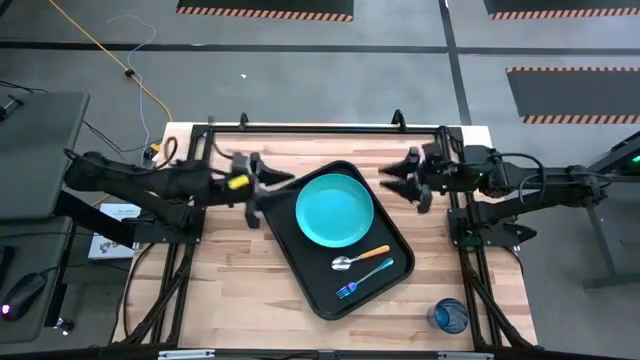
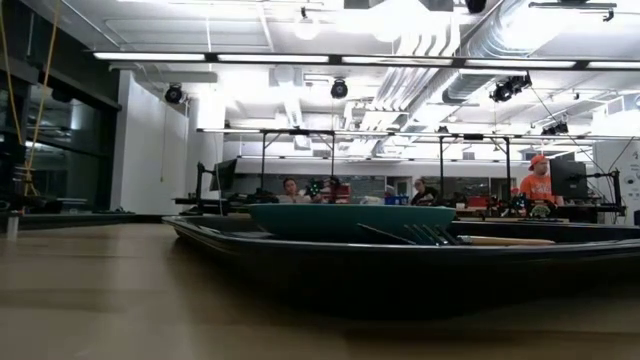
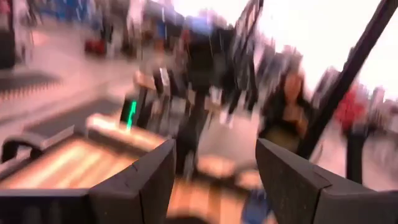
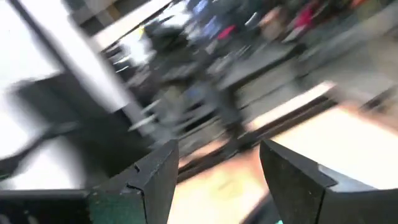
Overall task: Pick and place plate/cup/fork/spoon on tray
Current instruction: Put the blue glass on the black serving tray to the top of the blue fork
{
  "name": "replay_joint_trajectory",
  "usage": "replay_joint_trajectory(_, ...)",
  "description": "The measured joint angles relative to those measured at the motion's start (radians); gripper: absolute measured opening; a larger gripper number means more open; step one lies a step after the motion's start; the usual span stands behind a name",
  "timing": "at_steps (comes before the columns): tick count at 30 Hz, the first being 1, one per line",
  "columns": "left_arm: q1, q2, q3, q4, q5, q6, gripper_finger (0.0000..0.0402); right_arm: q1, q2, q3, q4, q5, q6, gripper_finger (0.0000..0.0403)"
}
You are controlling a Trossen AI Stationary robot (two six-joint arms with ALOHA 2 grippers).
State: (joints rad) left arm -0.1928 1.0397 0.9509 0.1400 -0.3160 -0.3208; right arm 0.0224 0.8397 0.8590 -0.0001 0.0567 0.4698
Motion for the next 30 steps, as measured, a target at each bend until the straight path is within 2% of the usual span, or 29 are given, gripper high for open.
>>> replay_joint_trajectory(3,0.001,-0.076,-0.108,0.130,-0.034,-0.021,0.0209,0.042,0.001,0.025,-0.064,-0.149,0.131,0.0218)
replay_joint_trajectory(5,0.003,-0.103,-0.142,0.175,-0.043,-0.037,0.0209,0.096,0.001,0.066,-0.166,-0.191,0.214,0.0218)
replay_joint_trajectory(12,0.003,-0.120,-0.173,0.171,-0.071,-0.044,0.0209,0.377,0.082,0.283,-0.770,-0.107,0.420,0.0218)
replay_joint_trajectory(17,0.003,-0.098,-0.172,0.168,-0.070,-0.043,0.0209,0.558,0.166,0.321,-1.060,-0.096,0.664,0.0218)
replay_joint_trajectory(21,0.003,-0.095,-0.172,0.171,-0.070,-0.043,0.0209,0.690,0.233,0.308,-1.165,-0.121,0.811,0.0218)
replay_joint_trajectory(30,0.003,-0.098,-0.172,0.172,-0.070,-0.035,0.0209,0.913,0.380,0.256,-1.114,-0.185,1.033,0.0218)
